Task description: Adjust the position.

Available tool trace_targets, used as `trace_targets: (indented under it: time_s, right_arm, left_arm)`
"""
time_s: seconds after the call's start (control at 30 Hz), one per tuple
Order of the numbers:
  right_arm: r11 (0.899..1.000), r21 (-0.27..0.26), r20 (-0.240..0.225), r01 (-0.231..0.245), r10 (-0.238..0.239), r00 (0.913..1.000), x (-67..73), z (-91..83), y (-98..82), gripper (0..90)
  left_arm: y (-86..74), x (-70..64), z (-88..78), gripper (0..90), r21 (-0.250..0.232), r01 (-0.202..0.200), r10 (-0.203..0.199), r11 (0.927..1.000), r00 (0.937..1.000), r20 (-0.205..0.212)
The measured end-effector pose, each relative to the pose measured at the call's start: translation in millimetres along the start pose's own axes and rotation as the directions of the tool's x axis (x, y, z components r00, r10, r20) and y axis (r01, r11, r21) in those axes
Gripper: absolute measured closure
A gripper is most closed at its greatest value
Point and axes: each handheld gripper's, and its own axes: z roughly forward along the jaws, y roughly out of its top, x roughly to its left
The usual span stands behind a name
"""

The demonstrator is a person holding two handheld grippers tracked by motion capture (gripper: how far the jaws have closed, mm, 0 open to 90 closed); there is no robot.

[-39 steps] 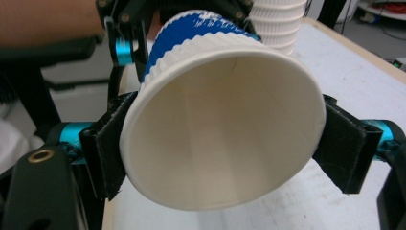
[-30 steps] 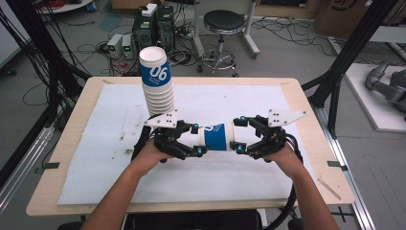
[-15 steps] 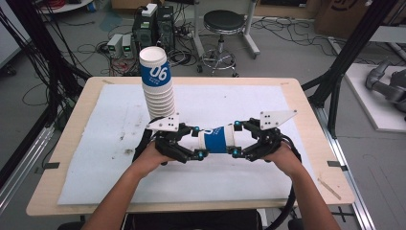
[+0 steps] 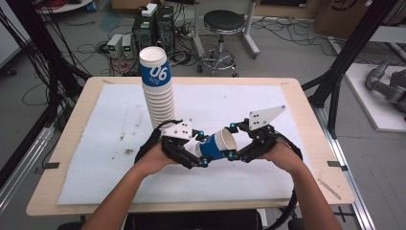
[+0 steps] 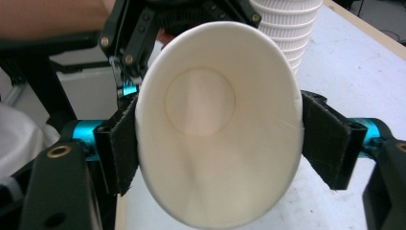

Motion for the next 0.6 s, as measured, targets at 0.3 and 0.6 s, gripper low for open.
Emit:
trace_targets:
  time_s: [0.3, 0.6]
  right_arm:
    - [0.972, -0.217, 0.023, -0.093, 0.1, 0.9947, -2.3, -7.8, -3.1, 19.4]
    - [0.967, -0.228, 0.011, -0.11, 0.115, 0.9933, -4.4, -7.0, -7.0, 17.7]
  left_arm:
    - [-10.6, 5.4, -2.6, 29.5, -0.091, 0.071, -0.072, 0.9933, 0.9973, -0.013]
    - [-16.4, 7.5, -8.3, 29.5, -0.208, 0.085, -0.084, 0.9744, 0.9964, 0.013]
